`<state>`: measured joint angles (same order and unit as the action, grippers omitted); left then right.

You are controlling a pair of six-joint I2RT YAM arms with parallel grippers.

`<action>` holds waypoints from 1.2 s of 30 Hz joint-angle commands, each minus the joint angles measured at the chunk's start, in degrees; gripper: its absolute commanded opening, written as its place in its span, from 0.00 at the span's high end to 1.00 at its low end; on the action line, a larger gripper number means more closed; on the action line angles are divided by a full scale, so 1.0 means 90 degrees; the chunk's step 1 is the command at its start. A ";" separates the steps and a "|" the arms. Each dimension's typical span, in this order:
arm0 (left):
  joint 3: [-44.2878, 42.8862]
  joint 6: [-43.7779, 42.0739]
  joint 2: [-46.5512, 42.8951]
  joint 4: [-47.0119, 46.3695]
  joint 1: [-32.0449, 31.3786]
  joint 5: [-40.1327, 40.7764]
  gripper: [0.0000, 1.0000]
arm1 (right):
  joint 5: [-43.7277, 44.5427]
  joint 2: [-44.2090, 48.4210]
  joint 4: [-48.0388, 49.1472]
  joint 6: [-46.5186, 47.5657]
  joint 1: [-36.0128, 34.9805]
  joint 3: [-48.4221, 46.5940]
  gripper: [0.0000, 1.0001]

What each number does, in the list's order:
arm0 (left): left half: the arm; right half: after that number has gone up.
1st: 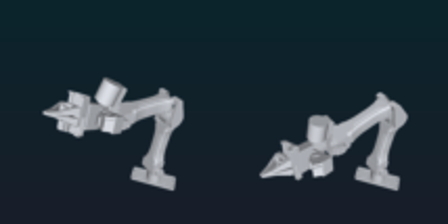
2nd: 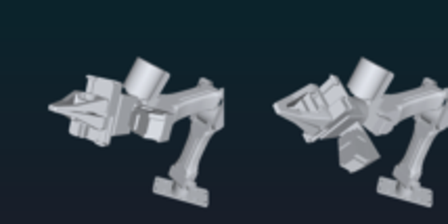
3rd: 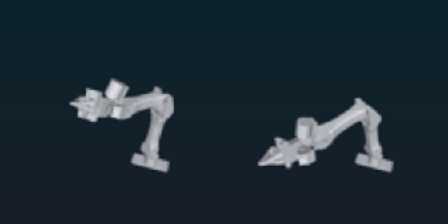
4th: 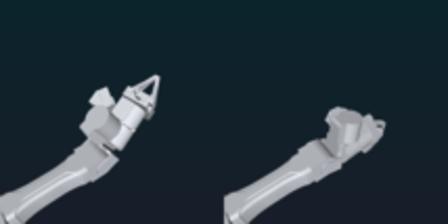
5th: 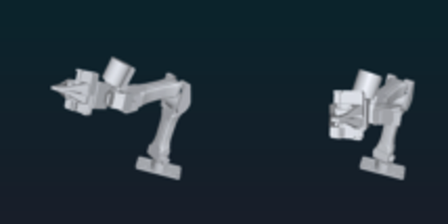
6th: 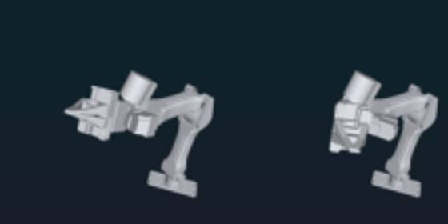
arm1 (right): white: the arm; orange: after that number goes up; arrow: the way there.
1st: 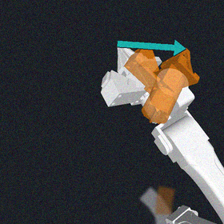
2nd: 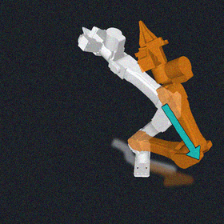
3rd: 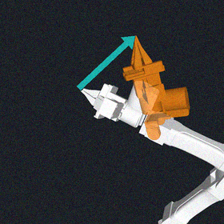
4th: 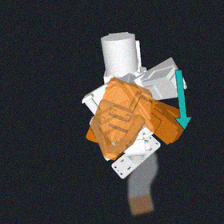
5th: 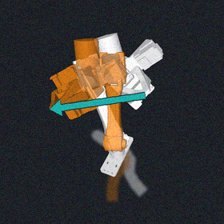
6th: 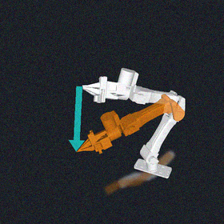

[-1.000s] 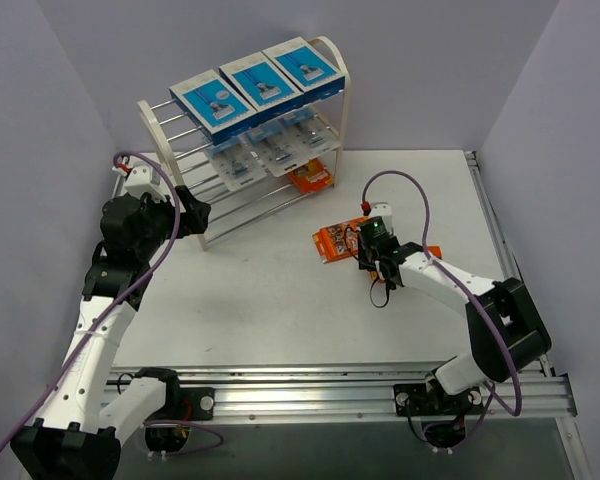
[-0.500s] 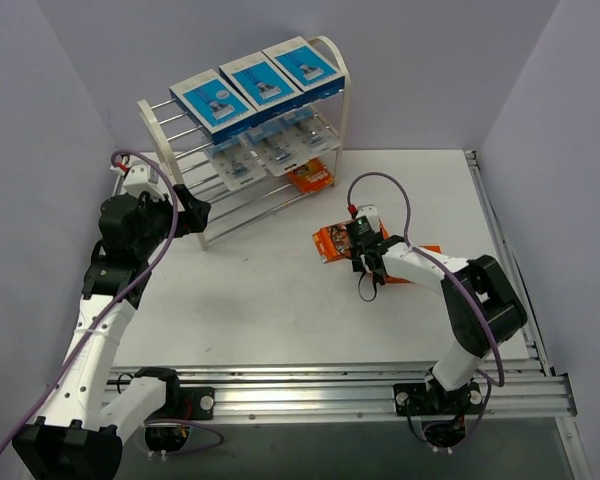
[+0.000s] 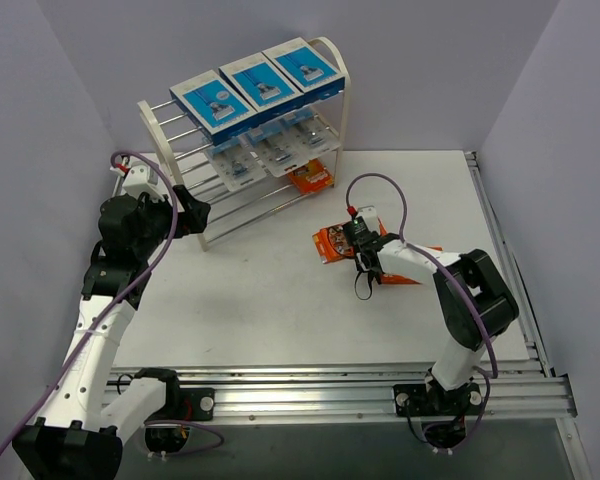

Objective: Place and organize the shaving razors onto the shelf
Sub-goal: Grab a shaving razor with the right arm

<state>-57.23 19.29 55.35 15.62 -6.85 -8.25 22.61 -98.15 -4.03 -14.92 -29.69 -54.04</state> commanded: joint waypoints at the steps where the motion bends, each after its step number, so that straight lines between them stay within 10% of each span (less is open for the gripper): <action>1: -0.0106 0.0035 -0.0008 -0.0348 0.0068 -0.0099 0.06 | 0.0339 0.0124 -0.0236 -0.0032 -0.0021 -0.0109 1.00; 17: -0.0115 0.0035 -0.0096 -0.0329 0.0078 -0.0167 0.06 | -0.0451 0.2613 -0.1007 -0.0052 -0.0343 -0.0489 1.00; 36: -0.0115 -0.0014 -0.0145 -0.0299 0.0029 -0.0011 0.06 | -0.2062 0.2371 0.0233 0.0670 -0.4346 -0.0675 1.00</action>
<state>-57.23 19.29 55.07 15.64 -6.59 -8.80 7.11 -76.20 -5.78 -11.92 -64.69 -59.16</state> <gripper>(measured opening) 0.942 0.009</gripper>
